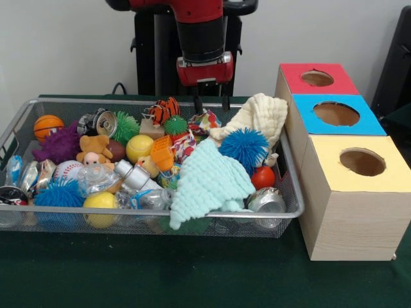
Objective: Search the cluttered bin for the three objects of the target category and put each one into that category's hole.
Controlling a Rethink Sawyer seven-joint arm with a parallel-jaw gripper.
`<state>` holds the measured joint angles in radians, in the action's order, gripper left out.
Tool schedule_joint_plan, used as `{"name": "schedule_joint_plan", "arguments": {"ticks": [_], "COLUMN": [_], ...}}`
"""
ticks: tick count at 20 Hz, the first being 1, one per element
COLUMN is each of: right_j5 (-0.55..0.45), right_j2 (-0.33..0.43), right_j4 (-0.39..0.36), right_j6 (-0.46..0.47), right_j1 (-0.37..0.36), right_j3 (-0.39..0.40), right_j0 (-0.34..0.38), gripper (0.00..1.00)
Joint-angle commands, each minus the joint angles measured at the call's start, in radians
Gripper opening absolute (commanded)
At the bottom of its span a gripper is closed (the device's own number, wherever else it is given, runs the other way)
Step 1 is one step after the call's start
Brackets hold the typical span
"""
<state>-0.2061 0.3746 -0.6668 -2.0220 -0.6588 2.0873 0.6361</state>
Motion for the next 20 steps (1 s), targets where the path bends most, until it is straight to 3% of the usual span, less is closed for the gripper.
{"name": "schedule_joint_plan", "arguments": {"ticks": [1,8,13,20], "right_j5": [-0.063,-0.051,0.026,0.061], "right_j2": [0.084,0.051,-0.047,-0.102], "right_j4": [0.064,0.067,0.018,0.023], "right_j6": [-0.032,-0.043,-0.085,-0.103], "right_j1": [-0.035,-0.023,0.088,0.126], "right_j3": [0.008,-0.022,-0.120,-0.153], "right_j0": [-0.013,-0.051,-0.137,-0.196], "gripper": [1.00,1.00,1.00,1.00]}}
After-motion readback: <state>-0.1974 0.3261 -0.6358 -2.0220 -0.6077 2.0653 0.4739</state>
